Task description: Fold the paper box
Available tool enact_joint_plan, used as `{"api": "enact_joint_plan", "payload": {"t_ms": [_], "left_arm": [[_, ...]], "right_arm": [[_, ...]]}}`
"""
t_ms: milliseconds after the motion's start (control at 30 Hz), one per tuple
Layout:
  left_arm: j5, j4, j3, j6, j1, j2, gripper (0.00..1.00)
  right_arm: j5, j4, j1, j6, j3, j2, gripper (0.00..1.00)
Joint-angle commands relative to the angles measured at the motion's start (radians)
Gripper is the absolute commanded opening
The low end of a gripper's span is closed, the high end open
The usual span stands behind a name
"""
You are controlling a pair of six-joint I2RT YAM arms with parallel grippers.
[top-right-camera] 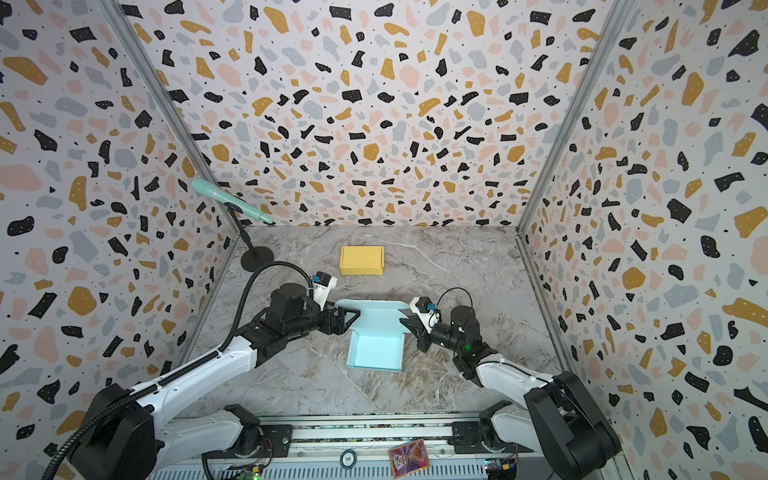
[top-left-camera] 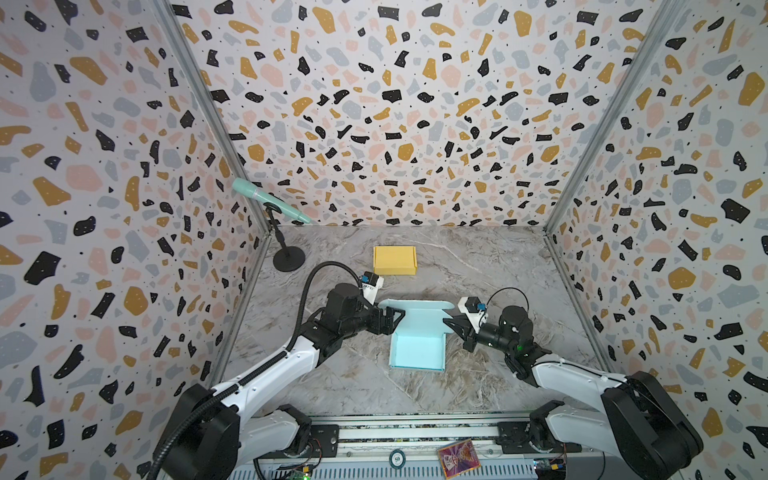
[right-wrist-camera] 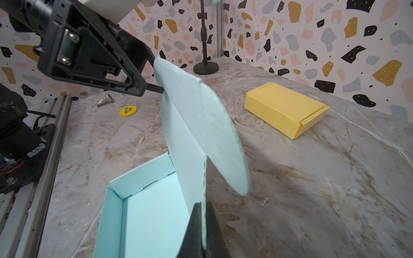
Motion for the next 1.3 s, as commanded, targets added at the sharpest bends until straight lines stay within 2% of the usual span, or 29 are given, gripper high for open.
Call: {"api": "enact_joint_plan", "payload": {"t_ms": [0, 133, 300, 467, 600, 733, 900, 1100, 1267], "left_arm": [[0.027, 0.095, -0.019, -0.008, 0.005, -0.010, 0.93], [0.035, 0.104, -0.017, 0.007, 0.008, 0.025, 0.92], [0.053, 0.126, -0.002, 0.023, 0.009, 0.074, 0.80], [0.064, 0.123, 0.007, 0.043, 0.009, 0.111, 0.75], [0.048, 0.142, -0.014, 0.039, 0.009, 0.110, 0.74], [0.016, 0.164, -0.040, 0.020, 0.010, 0.087, 0.83], [0.011, 0.218, -0.047, 0.011, 0.022, 0.111, 0.84], [-0.004, 0.255, -0.062, 0.010, 0.024, 0.145, 0.84], [0.031, 0.281, -0.062, 0.006, 0.024, 0.178, 0.74]], "right_arm": [[0.000, 0.020, -0.006, 0.015, -0.005, -0.021, 0.02], [-0.006, 0.022, -0.013, 0.020, -0.009, -0.018, 0.02], [-0.010, 0.010, -0.016, 0.019, 0.002, -0.011, 0.03], [-0.004, 0.006, -0.017, 0.026, 0.013, -0.008, 0.03], [-0.003, 0.001, -0.017, 0.029, 0.022, 0.006, 0.03], [-0.003, -0.002, -0.021, 0.024, 0.027, 0.014, 0.03], [-0.026, 0.002, -0.044, 0.013, 0.034, 0.033, 0.03], [-0.062, 0.007, -0.074, -0.002, 0.053, 0.079, 0.04], [-0.073, 0.014, -0.078, -0.003, 0.065, 0.101, 0.04]]}}
